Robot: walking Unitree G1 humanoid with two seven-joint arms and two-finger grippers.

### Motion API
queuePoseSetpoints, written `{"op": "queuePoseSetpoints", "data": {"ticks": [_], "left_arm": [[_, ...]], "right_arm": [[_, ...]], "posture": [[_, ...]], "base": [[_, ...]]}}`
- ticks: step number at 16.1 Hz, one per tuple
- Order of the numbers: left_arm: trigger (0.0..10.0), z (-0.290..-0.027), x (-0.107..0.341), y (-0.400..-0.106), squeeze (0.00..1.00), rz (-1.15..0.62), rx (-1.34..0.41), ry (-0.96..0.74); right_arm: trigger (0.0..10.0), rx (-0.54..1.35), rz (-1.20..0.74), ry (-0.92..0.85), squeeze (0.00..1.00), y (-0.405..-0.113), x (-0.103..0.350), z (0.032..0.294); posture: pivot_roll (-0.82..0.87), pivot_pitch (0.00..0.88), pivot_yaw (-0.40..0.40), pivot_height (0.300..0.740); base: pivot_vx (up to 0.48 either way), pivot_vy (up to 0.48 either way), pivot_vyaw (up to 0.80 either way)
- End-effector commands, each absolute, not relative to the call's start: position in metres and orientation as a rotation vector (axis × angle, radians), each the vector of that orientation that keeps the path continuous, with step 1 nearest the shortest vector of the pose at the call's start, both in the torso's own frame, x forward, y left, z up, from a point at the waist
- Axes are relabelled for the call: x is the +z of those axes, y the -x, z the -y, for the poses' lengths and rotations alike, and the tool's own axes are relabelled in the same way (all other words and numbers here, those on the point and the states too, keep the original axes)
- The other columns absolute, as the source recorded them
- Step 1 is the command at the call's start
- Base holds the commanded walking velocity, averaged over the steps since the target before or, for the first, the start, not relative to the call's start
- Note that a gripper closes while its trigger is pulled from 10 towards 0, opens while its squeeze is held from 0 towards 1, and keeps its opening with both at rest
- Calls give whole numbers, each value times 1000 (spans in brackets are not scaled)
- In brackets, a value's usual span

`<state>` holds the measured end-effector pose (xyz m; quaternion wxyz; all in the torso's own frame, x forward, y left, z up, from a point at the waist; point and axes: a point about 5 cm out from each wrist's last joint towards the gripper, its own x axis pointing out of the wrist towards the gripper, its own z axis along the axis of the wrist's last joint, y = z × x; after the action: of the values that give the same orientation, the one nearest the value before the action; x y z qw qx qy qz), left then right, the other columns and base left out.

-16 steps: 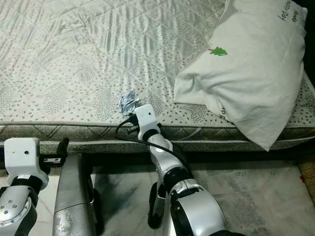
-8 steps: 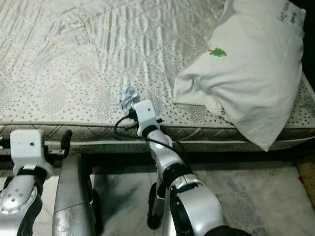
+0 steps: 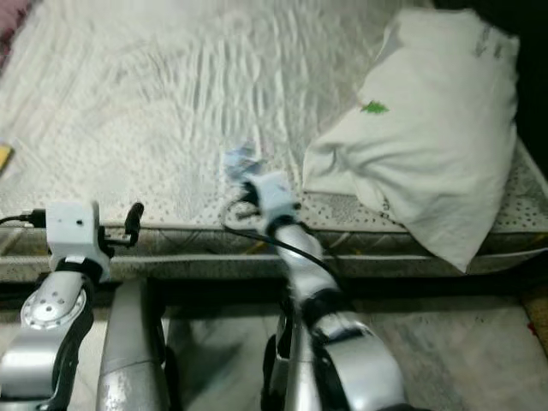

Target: Clean up the room

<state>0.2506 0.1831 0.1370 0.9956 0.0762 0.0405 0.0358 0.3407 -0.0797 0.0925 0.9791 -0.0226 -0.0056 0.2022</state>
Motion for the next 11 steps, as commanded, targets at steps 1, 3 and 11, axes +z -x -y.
{"op": "queuePoseSetpoints", "data": {"ticks": [1,3,11], "left_arm": [[10000,-183,132,-254,0,-86,61,-148],[10000,-173,129,-261,0,-72,17,-123],[10000,-163,117,-274,0,-83,-81,-103]], "right_arm": [[0,377,30,33,0,-338,94,95],[9961,281,20,54,0,-319,88,133],[10000,294,6,38,0,-284,104,158]], "posture": [[111,33,-69,513],[64,7,-50,513],[-39,0,57,532]], "base": [[0,0,0],[0,0,0],[0,0,0]]}}
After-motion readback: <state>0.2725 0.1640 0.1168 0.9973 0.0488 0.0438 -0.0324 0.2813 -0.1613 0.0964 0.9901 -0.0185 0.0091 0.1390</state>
